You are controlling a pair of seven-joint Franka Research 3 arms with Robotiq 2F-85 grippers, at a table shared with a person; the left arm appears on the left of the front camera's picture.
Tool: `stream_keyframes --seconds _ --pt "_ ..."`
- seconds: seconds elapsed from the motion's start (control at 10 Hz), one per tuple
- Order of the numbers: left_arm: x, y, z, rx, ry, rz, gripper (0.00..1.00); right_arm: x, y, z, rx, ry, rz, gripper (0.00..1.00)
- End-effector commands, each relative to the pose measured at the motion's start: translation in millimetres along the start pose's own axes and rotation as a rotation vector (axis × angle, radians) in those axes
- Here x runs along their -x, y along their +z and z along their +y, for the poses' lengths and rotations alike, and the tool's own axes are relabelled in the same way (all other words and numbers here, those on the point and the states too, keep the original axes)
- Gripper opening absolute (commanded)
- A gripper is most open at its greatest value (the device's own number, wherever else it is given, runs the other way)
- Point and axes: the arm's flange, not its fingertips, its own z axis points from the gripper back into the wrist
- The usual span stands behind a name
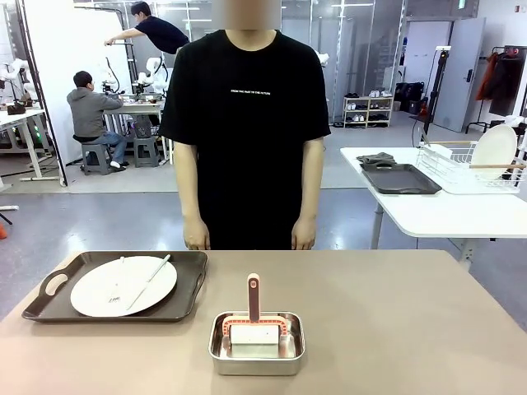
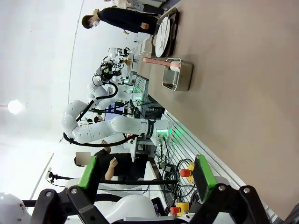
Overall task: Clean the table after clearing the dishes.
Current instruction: When the right (or left) Handle tray is removed, use the right hand (or left hand) to clean the right (or left) side of the table with the Lint Roller.
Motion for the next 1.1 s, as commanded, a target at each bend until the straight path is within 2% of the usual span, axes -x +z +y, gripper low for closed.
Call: stream_keyframes --seconds 0.0,1.0 --pt "0.3 2.1 -0.9 -0.002 -0.003 -0.006 1.00 0.2 0.0 3.5 0.002 0.001 0.000 1.00" --pt "0.3 2.1 -0.9 -0.002 -0.003 -0.006 1.00 0.2 0.0 3.5 0.002 0.001 0.000 1.00"
